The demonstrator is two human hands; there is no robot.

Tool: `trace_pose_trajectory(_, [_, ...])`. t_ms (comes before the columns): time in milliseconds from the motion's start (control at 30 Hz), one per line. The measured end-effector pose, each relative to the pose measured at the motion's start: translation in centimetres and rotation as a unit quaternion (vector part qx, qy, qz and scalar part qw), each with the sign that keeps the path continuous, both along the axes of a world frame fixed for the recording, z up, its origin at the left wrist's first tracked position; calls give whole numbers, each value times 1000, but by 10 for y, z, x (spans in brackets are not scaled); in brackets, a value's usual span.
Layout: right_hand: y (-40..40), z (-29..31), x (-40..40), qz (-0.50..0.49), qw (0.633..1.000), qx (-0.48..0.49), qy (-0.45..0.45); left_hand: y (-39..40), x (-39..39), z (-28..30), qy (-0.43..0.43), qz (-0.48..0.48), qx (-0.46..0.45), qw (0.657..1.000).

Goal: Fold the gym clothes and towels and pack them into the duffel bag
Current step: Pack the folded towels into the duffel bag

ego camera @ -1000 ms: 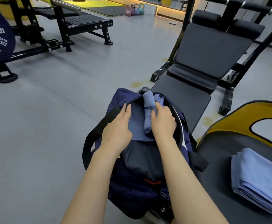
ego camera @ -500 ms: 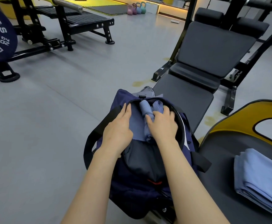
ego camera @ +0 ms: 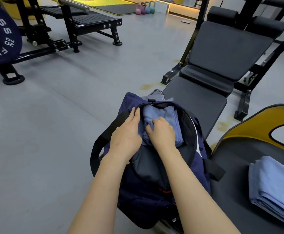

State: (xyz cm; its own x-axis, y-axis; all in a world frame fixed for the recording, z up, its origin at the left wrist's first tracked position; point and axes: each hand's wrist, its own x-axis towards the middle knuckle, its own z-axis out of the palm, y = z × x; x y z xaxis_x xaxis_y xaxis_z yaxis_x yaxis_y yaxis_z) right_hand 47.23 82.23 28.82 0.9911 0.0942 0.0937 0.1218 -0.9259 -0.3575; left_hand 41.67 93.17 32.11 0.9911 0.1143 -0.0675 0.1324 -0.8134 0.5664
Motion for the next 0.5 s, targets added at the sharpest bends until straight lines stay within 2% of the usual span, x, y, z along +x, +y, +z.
trace_pose_trajectory(100, [7,-2,2,20,999,38,-6,1,0,0,-5,0,0,1000])
trace_pose_trajectory(200, [11,-10,3,55,998,34,3,1,0,0,-4,1,-5,1000])
trace_pose_trajectory(367, [10,-18,5,62,995,75,21,3,0,1,-2,4,-11,1000])
trace_pose_trajectory(467, [0,-22,10,80,993,44,-78,3,0,0,-2,3,-11,1000])
trace_pose_trajectory(500, [-2,-25,13,83,993,29,-85,3,0,1,-2,3,-12,1000])
